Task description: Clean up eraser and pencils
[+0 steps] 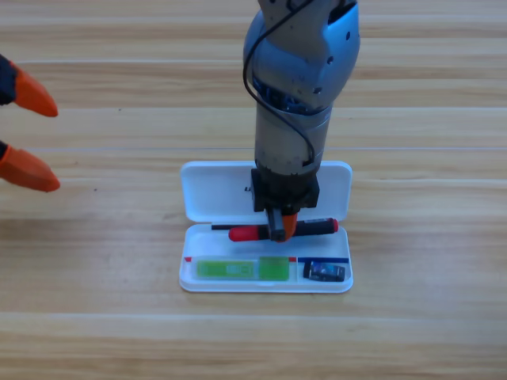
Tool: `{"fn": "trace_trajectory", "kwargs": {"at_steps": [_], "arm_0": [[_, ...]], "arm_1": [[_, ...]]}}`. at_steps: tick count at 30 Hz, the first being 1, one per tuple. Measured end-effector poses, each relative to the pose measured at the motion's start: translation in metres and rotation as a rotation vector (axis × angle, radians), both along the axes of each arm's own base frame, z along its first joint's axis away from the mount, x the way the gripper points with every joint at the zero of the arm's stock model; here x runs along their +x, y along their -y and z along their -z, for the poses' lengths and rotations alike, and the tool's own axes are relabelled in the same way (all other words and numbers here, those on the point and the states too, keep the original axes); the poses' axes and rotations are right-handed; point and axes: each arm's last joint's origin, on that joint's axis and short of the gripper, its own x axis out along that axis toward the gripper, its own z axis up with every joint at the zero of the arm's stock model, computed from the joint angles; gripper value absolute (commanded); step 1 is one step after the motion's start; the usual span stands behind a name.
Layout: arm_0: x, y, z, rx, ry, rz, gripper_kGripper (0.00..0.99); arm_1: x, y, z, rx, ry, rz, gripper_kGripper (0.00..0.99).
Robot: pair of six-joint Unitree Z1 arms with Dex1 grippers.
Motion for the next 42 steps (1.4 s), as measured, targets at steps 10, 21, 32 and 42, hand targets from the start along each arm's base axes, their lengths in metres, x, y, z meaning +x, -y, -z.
{"fn": "trace_trajectory", "kwargs": {"at_steps": [10,21,32,42], "arm_0": [[0.0,0.0,0.003,0.0,0.0,0.0,0.99],[0.0,0.0,0.004,0.003,0.0,0.006,0.99],[0.008,0.004,-0.001,-0.043,0.049,0.008,0.99],[0.093,0.037,0.02,-0.195,0.087,0.011,0.945]], "arm_1": [[0.0,0.0,0.0,-0.002,-0.001,0.0,0.813],[-0.017,0.021,-0.003,-0.031,-0.076,-0.004,0.904],[-0.125,0.153,-0.191,0.419,-0.091,0.02,0.942],[-0.145,0.212,-0.209,0.598,-0.184,0.152,0.943]]}}
